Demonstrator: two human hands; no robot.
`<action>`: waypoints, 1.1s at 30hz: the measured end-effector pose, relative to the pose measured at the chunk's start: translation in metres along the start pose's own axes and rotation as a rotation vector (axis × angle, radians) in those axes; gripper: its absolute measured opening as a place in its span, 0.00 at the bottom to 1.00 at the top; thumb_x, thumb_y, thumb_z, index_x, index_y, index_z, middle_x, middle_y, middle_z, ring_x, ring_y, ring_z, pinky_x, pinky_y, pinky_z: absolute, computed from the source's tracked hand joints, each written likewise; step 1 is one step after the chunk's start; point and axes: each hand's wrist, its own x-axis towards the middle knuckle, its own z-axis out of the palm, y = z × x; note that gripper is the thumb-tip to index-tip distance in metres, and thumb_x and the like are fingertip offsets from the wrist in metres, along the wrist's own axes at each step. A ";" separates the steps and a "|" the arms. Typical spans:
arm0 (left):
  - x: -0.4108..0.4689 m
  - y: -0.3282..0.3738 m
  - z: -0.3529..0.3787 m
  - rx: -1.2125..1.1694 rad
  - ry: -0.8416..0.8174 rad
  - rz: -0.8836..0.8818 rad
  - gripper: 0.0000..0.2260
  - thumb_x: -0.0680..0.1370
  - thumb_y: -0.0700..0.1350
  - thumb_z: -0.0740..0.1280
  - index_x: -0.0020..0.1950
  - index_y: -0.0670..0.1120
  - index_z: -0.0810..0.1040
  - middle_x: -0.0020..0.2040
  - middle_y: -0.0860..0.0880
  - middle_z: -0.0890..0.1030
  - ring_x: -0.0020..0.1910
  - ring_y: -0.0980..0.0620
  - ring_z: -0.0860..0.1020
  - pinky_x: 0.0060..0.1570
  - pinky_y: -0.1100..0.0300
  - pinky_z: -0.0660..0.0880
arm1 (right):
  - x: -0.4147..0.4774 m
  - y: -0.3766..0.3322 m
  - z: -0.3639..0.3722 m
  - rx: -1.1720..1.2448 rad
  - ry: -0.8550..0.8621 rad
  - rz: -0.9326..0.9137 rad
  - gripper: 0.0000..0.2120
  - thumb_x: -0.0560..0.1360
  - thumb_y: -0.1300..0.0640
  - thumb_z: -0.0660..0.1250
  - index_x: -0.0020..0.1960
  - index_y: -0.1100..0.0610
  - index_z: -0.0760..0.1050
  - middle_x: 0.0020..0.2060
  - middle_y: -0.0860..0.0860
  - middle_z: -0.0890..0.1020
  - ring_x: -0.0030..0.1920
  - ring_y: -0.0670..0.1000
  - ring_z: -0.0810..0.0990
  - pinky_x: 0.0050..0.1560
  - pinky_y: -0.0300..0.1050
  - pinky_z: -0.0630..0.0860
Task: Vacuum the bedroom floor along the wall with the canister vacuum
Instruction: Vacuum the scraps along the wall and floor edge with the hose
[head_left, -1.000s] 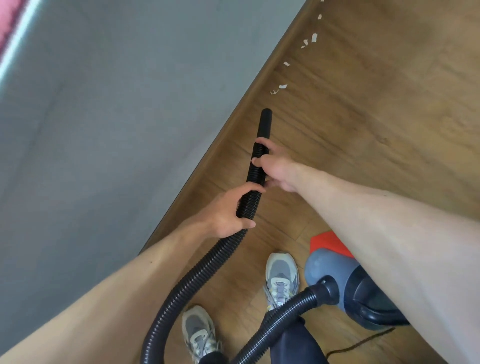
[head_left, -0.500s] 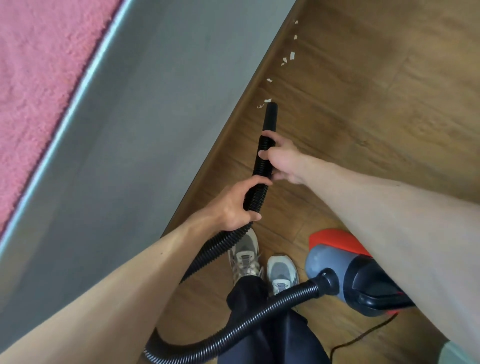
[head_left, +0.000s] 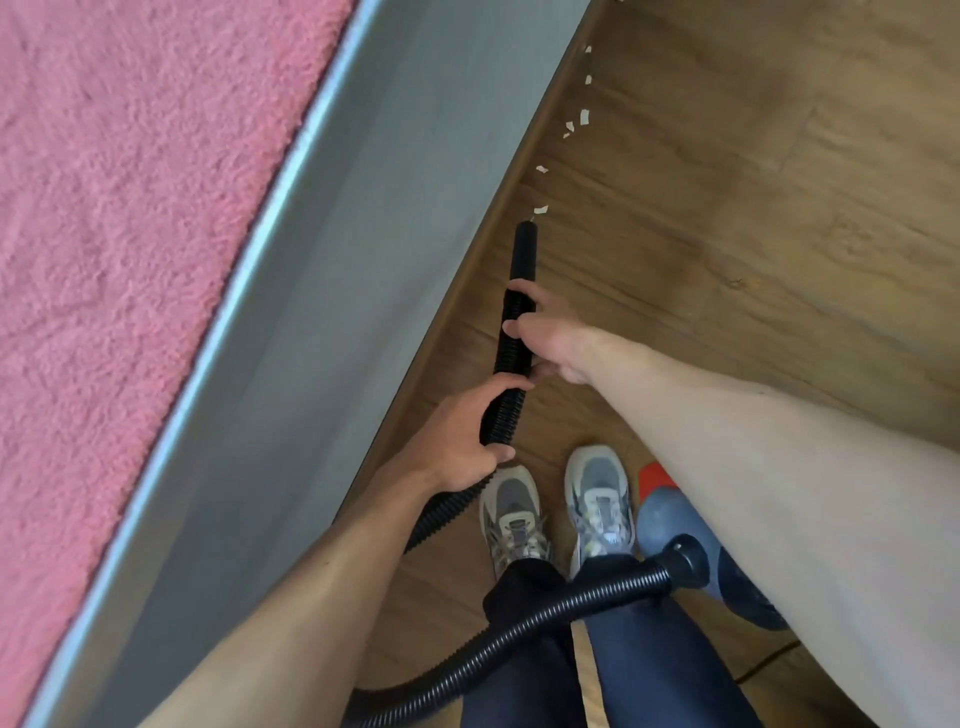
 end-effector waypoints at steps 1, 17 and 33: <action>0.000 0.000 0.000 0.006 -0.002 0.000 0.30 0.75 0.38 0.73 0.70 0.61 0.69 0.62 0.54 0.76 0.58 0.56 0.75 0.53 0.70 0.71 | 0.001 0.000 -0.001 0.004 0.001 0.006 0.28 0.80 0.67 0.61 0.74 0.44 0.66 0.57 0.53 0.74 0.43 0.51 0.78 0.44 0.56 0.83; 0.058 0.012 -0.030 -0.038 -0.070 -0.108 0.29 0.75 0.38 0.73 0.70 0.61 0.69 0.64 0.55 0.76 0.60 0.57 0.75 0.62 0.58 0.73 | 0.055 -0.015 -0.021 0.130 -0.112 0.068 0.29 0.81 0.66 0.61 0.76 0.45 0.62 0.65 0.57 0.75 0.53 0.57 0.80 0.40 0.50 0.82; 0.118 0.025 -0.004 -0.149 -0.068 -0.260 0.29 0.74 0.36 0.73 0.64 0.65 0.72 0.61 0.54 0.76 0.58 0.55 0.77 0.61 0.50 0.78 | 0.121 -0.004 -0.057 0.062 -0.261 0.101 0.31 0.79 0.70 0.59 0.76 0.46 0.63 0.56 0.53 0.72 0.45 0.50 0.76 0.38 0.48 0.80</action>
